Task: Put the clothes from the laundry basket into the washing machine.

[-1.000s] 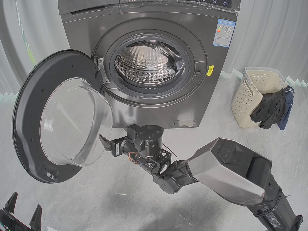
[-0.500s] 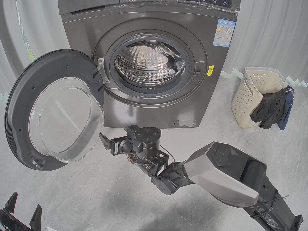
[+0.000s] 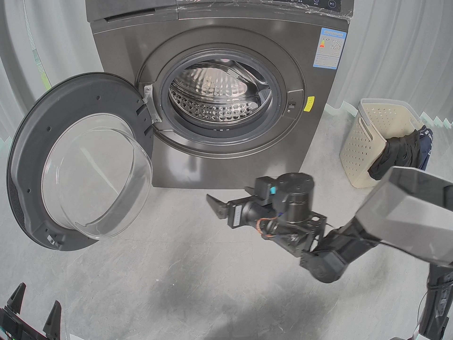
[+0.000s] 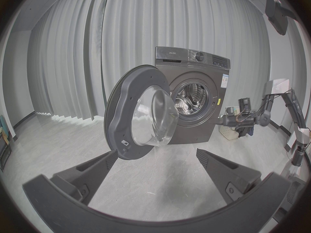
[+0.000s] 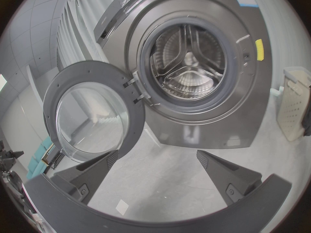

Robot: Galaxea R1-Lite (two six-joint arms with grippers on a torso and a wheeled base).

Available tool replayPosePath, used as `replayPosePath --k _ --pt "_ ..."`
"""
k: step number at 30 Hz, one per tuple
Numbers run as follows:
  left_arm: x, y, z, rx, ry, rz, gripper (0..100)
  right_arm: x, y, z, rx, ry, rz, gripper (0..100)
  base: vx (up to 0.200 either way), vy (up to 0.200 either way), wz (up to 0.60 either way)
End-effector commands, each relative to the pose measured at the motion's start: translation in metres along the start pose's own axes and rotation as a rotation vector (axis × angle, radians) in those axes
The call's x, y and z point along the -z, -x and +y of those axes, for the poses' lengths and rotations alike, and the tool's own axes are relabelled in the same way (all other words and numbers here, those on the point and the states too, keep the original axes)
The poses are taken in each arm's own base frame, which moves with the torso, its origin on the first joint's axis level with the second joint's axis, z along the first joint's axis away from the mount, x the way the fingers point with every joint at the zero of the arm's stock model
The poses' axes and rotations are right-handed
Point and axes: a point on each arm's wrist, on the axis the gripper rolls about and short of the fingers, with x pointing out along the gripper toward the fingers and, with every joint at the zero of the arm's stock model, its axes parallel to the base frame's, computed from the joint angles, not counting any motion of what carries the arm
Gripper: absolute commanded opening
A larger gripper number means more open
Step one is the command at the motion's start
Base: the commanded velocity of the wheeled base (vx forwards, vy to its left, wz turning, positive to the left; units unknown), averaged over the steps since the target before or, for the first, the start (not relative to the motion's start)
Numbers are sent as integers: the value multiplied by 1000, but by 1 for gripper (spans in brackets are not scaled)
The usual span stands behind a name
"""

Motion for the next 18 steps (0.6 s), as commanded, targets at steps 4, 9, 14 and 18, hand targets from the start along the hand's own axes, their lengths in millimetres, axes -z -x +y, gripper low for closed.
replayPosePath --k 4,9,14,18 --pt "4 0 0 0 0 -3 100 -87 214 -65 248 17 -223 100 0 0 0" --pt "4 0 0 0 -1 -3 100 -78 279 -78 334 85 -269 100 0 0 0" --pt "4 0 0 0 -1 -3 100 -65 317 -80 405 109 -311 100 0 0 0" --pt "4 0 0 0 -3 -3 100 -52 344 -80 477 117 -293 100 0 0 0"
